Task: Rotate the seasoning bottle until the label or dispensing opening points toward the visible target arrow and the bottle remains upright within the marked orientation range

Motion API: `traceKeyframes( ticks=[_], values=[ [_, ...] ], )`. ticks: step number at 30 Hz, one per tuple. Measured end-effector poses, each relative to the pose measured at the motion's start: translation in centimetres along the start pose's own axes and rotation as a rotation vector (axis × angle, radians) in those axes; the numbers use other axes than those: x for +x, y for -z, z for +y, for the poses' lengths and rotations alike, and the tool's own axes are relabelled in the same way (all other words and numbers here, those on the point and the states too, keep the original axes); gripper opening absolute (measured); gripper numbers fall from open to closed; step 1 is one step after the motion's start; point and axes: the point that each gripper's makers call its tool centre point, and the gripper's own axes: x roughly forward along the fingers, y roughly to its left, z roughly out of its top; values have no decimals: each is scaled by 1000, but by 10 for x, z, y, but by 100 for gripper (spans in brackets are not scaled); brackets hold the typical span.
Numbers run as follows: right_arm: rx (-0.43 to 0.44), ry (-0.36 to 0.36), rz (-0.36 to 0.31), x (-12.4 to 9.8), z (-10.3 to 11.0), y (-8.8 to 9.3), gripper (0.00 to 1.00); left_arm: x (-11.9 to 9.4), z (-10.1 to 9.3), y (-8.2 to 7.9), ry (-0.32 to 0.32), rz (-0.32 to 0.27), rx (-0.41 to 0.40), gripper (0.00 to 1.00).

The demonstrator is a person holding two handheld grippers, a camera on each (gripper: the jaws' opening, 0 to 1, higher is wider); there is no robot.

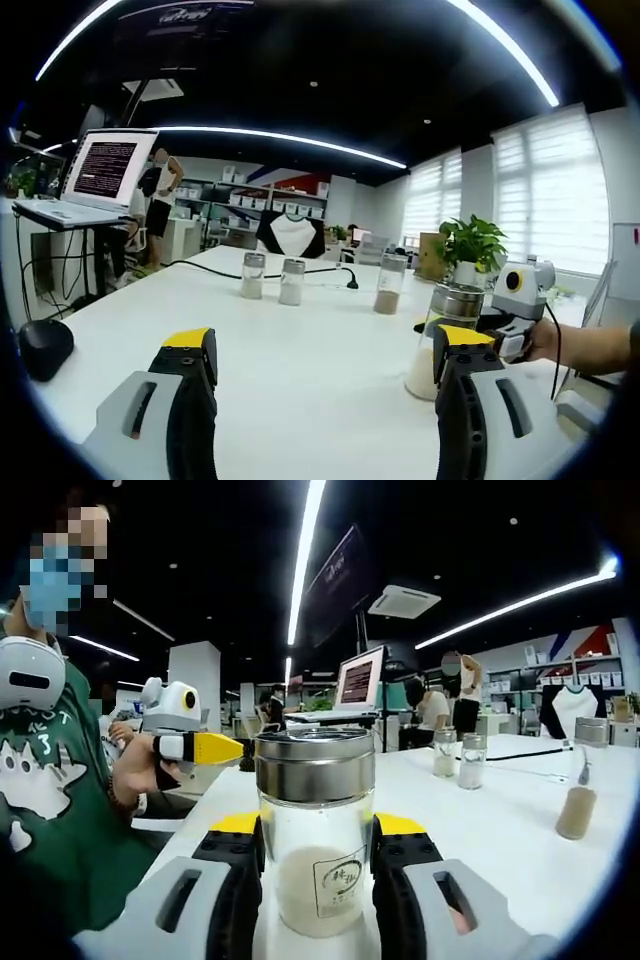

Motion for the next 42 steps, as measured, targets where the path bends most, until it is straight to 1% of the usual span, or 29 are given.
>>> traceKeyframes(
  ticks=[11,24,26,31,42],
  values=[
    [5,66,19,0,-2,1,40,0,0,-1,1,-4,1,94],
    [11,133,16,0,-5,2,40,0,1,-1,3,-1,-2,94],
    [7,153,30,0,-5,2,40,0,2,-1,1,-3,-3,94],
    [12,170,24,-1,-7,3,40,-1,2,-3,5,-8,-2,94],
    [18,226,39,1,-7,4,40,-1,1,-1,12,-4,2,94]
  ],
)
